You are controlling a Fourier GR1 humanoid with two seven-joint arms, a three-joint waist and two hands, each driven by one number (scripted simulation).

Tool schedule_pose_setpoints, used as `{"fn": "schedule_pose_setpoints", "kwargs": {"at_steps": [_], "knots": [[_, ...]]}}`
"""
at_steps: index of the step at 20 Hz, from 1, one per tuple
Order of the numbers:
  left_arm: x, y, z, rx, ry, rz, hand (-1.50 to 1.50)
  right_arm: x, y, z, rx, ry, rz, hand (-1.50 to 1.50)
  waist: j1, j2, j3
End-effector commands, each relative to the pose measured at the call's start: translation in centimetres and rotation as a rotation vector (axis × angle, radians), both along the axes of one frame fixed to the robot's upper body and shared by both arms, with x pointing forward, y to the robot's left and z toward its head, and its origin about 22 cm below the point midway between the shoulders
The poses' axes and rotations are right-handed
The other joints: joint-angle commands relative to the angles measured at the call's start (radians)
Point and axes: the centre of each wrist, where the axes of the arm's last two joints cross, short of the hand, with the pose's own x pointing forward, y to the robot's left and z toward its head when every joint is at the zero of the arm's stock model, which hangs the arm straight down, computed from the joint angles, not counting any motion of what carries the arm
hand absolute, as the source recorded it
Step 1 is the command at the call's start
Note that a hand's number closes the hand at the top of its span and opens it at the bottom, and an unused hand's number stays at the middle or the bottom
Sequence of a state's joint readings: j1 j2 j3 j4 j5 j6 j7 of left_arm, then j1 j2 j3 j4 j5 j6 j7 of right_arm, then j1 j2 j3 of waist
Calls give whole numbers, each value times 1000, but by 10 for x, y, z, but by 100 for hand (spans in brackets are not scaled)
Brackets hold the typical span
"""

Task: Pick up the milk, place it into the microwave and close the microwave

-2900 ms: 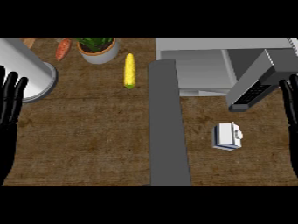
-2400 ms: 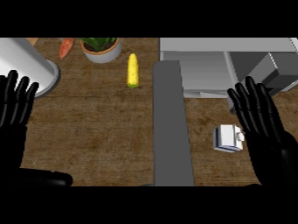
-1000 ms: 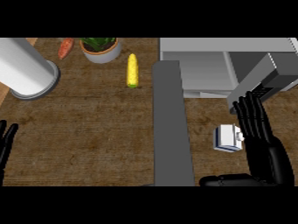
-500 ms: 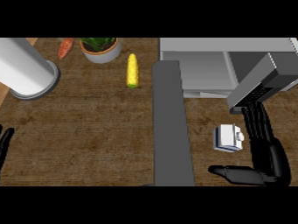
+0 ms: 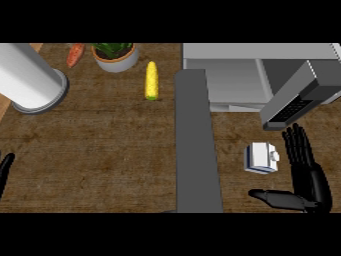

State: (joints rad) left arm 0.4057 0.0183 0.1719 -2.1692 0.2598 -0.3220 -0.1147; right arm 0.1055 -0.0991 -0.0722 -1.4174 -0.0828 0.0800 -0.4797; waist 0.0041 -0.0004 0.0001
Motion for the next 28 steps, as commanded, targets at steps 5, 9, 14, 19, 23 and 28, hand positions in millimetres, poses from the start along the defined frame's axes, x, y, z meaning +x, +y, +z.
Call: {"fn": "schedule_pose_setpoints", "kwargs": {"at_steps": [5, 9, 14, 19, 23, 28], "knots": [[-5, 12, 3, -1, 9, -4, -150, 13, -12, -18, -49, -14, 57, -150, 2, 0, 0], [0, -17, -1, -19, -2, -32, -150, 29, -11, -33, -64, -24, 45, -150, 2, 0, 0], [-16, 6, 17, 2, -8, -6, -150, 28, -9, -63, -56, -18, 29, -150, 6, 1, 0], [-9, 3, 2, -19, 1, -17, -150, 45, -15, -71, -118, 39, -91, -150, 10, 3, 1], [-3, 6, 3, -6, 1, -5, -150, 29, -36, -80, -199, 74, -144, -150, 5, 2, 1], [-9, 0, 6, 4, 4, -22, -150, 20, -57, -100, -159, 84, -118, -150, 14, 5, 2]]}}
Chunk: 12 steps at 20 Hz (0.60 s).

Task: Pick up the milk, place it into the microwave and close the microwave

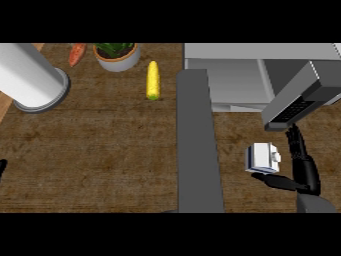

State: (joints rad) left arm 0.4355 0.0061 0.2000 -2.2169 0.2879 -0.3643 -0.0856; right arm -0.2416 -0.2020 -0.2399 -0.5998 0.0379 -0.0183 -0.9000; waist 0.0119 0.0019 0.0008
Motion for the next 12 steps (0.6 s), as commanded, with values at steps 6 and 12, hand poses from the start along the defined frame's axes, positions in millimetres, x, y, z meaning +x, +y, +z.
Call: {"fn": "schedule_pose_setpoints", "kwargs": {"at_steps": [6, 12], "knots": [[9, -3, -4, -23, 1, -7, -150, -5, -10, -9, 272, 53, 371, -150, 4, 3, 2], [14, -4, -10, -19, 3, -13, -150, 6, 27, -12, 280, -76, 418, 150, -4, 0, 0]]}}
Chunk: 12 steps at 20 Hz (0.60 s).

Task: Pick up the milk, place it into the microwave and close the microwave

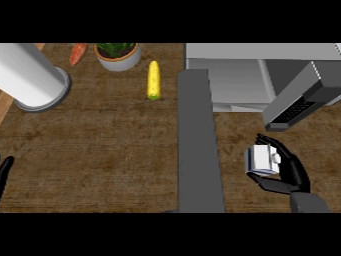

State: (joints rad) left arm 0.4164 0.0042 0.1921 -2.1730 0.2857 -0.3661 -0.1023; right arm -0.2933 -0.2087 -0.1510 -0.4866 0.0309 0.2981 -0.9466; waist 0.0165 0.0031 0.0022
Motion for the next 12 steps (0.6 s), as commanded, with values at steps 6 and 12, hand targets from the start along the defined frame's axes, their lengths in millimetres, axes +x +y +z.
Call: {"fn": "schedule_pose_setpoints", "kwargs": {"at_steps": [6, 12], "knots": [[-11, 17, -16, -4, 0, -1, -150, 10, 21, 3, -66, -227, -165, 150, -3, -3, -2], [-1, 6, -14, 7, 16, 19, -150, 14, 13, 15, 14, -263, -215, 150, -13, -4, -2]]}}
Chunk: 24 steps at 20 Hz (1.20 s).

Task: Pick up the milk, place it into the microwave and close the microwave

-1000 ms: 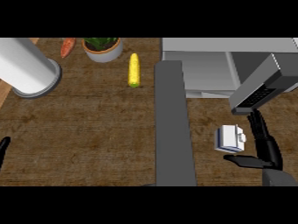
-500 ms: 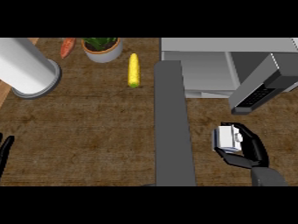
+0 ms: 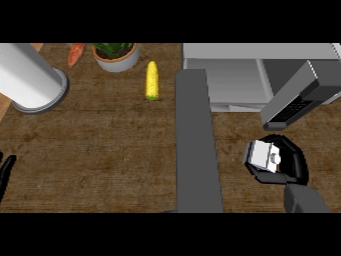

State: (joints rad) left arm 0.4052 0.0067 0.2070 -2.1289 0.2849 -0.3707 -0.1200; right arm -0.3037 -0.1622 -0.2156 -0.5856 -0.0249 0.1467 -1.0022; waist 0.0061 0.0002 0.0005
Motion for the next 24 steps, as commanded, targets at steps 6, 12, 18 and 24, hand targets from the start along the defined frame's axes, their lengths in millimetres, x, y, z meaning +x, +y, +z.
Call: {"fn": "schedule_pose_setpoints", "kwargs": {"at_steps": [6, 12, 18, 24], "knots": [[-6, 1, 13, 0, 4, -16, -150, -17, -31, 12, -9, -131, -40, 150, -5, -2, 0], [-22, 12, 3, -14, -4, -16, -150, 1, 9, 57, 85, -135, 90, 150, -11, -7, -2], [-16, 17, -2, -21, 24, 3, -150, -9, 52, 98, 10, -150, 56, 150, -8, -4, -2], [-4, 16, -3, -41, 18, 15, -150, 13, 84, 127, -89, -150, 12, 150, -6, -2, -1]]}}
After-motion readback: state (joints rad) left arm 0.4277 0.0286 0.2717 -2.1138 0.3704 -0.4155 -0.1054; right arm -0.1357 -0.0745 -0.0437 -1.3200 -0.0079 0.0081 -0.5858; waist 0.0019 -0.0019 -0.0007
